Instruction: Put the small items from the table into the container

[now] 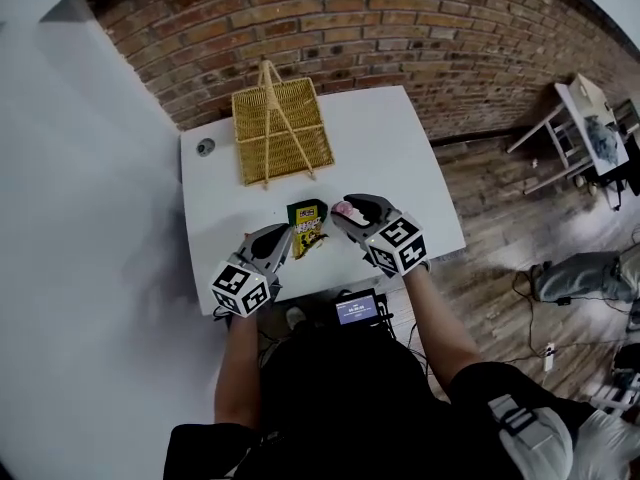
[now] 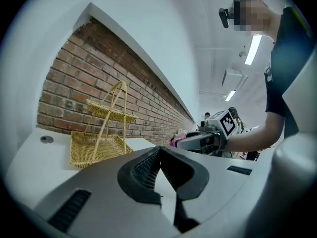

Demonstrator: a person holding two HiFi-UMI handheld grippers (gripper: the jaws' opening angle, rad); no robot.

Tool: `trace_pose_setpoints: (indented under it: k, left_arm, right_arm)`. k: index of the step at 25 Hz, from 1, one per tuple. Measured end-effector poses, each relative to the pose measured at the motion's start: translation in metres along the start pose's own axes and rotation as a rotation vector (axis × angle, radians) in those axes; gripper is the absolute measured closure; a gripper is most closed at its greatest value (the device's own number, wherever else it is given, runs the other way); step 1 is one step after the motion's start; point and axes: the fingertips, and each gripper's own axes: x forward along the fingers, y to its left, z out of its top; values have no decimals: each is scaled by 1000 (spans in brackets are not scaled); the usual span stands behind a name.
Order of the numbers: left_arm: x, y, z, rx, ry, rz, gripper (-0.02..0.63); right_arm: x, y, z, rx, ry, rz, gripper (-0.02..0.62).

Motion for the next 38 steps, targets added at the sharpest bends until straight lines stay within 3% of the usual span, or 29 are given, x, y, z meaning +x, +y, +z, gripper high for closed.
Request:
trace_pose_setpoints:
  k: [9,17,27,38]
  left_arm:
    - [1,-2,13,23,-23,-6,597]
    - [10,6,45,66,-44,1,597]
    - [27,36,97,133,-47,63,597]
    - [45,71,120,149,-39,104,597]
  right_arm:
    - [-2,9,17,-5,-41,22,413]
    - [2,2,58,-38,-98,38,413]
    - [23,-31,122,-64,-150,56,413]
    - [64,-66,165,-76,-164,68,413]
